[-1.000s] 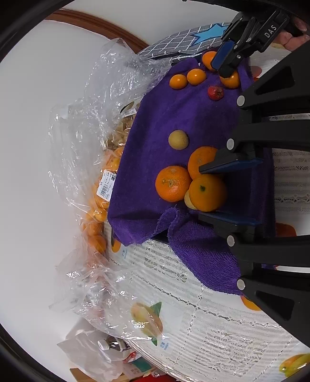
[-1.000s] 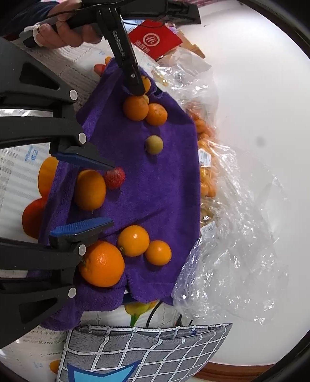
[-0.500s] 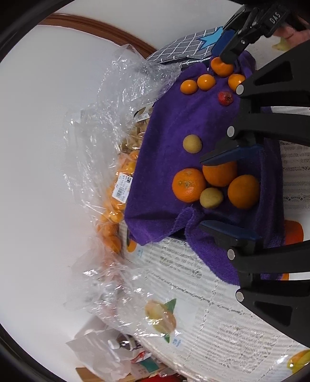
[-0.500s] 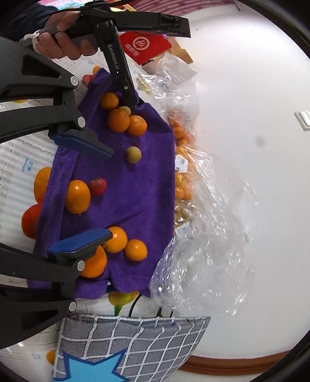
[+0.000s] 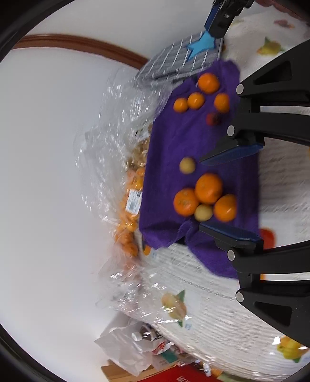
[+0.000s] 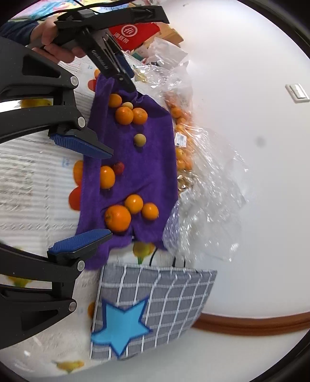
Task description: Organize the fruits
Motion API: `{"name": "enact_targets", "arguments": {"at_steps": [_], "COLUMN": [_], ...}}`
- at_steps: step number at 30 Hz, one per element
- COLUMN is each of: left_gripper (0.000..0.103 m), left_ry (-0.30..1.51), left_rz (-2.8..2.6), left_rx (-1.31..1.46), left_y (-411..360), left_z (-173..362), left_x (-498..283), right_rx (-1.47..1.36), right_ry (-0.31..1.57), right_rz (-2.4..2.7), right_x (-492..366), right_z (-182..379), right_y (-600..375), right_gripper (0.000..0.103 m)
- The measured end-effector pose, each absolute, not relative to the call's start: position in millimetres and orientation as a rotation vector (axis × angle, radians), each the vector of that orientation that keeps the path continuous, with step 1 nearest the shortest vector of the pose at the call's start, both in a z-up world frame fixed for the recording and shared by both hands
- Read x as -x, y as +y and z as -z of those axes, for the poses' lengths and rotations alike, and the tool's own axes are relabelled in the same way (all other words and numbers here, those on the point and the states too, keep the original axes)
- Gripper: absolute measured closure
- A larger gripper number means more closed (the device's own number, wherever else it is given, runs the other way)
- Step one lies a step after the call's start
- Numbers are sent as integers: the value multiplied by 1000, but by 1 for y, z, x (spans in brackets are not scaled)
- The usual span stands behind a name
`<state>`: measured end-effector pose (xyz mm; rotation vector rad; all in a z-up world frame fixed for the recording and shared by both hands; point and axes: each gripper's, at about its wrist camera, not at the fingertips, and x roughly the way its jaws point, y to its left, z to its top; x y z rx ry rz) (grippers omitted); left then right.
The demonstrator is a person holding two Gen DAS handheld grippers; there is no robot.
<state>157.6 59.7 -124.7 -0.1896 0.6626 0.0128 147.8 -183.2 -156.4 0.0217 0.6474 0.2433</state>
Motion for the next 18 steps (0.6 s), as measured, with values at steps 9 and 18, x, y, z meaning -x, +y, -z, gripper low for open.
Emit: {"name": "enact_targets", "arguments": {"at_steps": [9,18], "left_gripper": [34,21], "left_ry": [665,621], "left_rz": [-9,-8], "left_rx": [152,64], "left_y": [38,19], "left_z": [83,37], "left_x": [-105,-50], "right_rx": [-6,3], "right_ry": [584,514], "right_rz": [-222,-182], "right_x": [-88,-29], "right_z": [130,106], "right_y": [-190,-207], "right_gripper": [12,4]}}
